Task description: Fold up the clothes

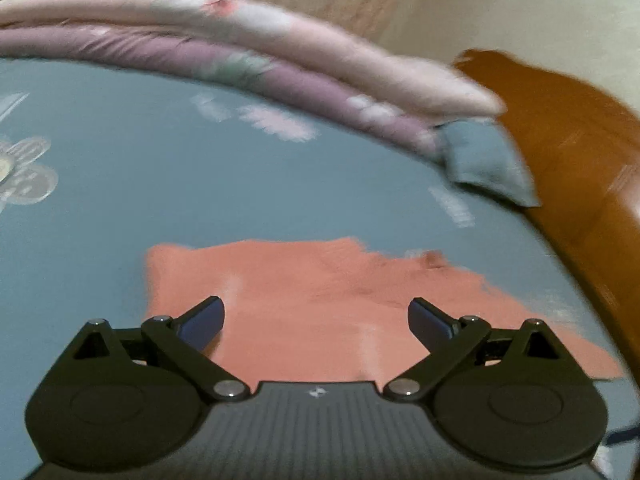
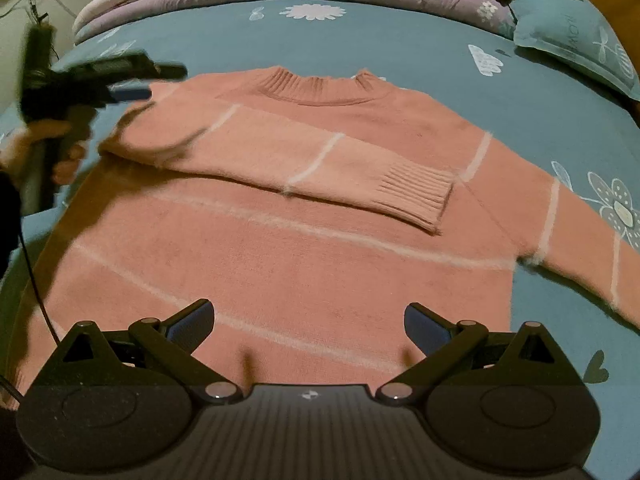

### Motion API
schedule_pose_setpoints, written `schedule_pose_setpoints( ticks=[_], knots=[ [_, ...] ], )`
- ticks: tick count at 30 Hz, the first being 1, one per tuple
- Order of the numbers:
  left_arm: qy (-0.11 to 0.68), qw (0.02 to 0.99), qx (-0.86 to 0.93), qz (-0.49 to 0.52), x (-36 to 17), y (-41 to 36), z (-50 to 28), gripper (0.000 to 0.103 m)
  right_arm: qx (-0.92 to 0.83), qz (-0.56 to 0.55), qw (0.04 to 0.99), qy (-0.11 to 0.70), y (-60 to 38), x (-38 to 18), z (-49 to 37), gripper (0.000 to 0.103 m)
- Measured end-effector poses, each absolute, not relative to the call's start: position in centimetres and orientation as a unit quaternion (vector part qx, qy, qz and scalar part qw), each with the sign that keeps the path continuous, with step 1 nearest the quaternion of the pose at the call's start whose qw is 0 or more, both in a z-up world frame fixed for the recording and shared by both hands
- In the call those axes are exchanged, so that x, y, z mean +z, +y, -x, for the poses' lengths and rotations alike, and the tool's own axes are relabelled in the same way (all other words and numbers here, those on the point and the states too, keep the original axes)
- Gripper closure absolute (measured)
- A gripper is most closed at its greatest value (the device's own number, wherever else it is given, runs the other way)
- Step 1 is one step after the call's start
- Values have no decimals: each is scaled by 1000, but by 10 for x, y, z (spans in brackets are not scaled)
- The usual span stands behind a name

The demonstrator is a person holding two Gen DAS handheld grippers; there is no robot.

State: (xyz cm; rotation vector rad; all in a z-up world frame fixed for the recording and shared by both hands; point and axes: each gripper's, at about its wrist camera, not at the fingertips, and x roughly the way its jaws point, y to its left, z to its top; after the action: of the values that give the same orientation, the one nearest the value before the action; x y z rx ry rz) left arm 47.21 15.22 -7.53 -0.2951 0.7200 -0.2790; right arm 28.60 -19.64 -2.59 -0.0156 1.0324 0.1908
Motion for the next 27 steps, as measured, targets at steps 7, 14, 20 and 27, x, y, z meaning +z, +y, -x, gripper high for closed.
schedule_pose_setpoints(
  ticks=[7, 14, 20, 27],
  knots=[
    [326, 930, -115, 123, -61, 157, -464, 6, 80, -45, 864, 494, -223, -35, -295, 0],
    [376, 911, -113, 126, -83, 149, -501, 6, 108, -77, 867, 480, -227, -34, -309, 0],
    [365, 913, -146, 109, -54, 130, -467, 5, 153, -171, 858, 459, -248, -41, -320, 0],
    [371, 898, -210, 108, -56, 99, -412, 5, 177, -288, 832, 441, -268, -73, -357, 0]
  ],
)
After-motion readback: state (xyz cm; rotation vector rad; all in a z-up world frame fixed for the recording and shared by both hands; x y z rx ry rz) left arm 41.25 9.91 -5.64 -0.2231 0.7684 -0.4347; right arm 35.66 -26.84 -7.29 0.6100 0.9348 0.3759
